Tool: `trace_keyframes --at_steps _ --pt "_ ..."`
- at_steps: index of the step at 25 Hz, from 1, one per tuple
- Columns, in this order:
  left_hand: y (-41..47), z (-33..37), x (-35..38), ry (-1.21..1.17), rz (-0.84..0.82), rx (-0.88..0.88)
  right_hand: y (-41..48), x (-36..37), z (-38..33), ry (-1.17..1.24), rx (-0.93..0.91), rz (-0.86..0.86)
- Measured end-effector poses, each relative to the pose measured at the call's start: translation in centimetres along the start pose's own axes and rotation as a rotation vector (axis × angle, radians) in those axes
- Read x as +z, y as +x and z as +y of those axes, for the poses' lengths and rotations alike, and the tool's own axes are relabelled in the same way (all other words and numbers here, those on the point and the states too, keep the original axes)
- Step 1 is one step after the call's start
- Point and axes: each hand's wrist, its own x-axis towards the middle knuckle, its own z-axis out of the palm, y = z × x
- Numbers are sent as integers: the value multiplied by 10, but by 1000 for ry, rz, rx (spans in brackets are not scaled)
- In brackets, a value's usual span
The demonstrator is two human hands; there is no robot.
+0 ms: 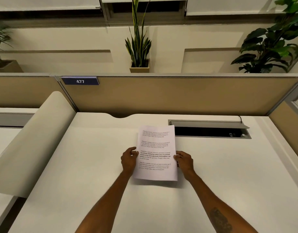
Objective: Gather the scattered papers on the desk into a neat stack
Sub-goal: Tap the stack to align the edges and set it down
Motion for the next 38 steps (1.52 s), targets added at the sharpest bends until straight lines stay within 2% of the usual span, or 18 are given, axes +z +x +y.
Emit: trace_keyframes --at_steps 7,17,28,38 --pt "70 25 12 46 35 29 64 27 -43 -30 -20 19" --pt "144 19 42 71 28 17 135 61 -43 -132 -34 25" --pt "160 12 62 150 45 -77 150 74 -34 -191 6 110" --pt "166 18 71 244 -12 -165 153 79 -40 -302 27 55"
